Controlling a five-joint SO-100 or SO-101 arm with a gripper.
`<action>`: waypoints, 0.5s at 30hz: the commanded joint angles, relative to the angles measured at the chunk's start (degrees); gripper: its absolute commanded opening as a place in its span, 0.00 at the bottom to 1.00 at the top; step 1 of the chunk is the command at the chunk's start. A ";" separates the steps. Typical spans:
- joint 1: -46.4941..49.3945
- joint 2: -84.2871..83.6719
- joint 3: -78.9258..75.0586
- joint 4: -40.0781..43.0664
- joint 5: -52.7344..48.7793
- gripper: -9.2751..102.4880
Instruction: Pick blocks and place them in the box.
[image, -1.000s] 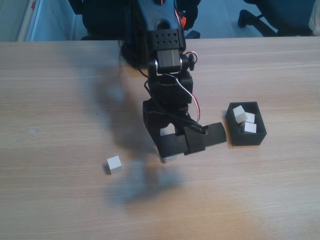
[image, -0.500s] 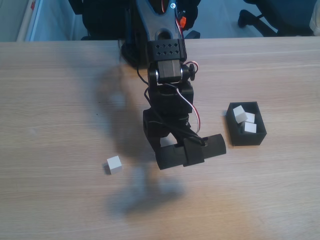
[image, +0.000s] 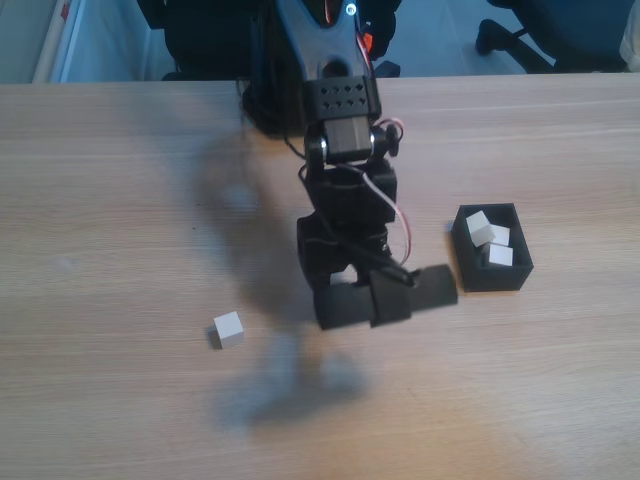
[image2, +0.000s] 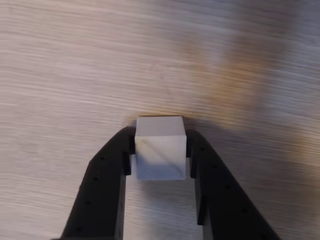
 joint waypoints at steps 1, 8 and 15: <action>-2.81 8.44 0.88 -0.18 2.37 0.08; -12.92 19.51 0.79 4.22 8.44 0.08; -23.38 25.49 0.88 4.48 12.74 0.08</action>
